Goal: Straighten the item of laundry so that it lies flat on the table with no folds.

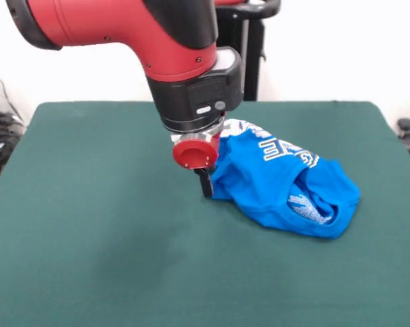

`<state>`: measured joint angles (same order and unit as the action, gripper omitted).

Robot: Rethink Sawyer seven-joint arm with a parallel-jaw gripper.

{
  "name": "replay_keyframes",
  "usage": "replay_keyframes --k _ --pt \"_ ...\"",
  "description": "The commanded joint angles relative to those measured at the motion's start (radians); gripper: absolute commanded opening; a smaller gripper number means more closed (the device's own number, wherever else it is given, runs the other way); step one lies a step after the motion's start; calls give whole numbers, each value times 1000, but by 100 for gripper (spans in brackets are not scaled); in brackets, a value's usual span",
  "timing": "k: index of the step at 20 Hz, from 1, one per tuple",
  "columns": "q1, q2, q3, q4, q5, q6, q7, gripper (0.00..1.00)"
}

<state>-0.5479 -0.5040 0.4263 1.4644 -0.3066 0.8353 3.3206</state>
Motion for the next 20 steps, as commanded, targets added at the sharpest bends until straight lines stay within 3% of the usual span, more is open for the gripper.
replay_keyframes --k 1,10,20 --pt "-65 154 216 176 10 10 -466 100" --pt "-106 242 209 145 -61 -3 -561 100" --pt "-100 202 159 179 -84 19 -588 100"
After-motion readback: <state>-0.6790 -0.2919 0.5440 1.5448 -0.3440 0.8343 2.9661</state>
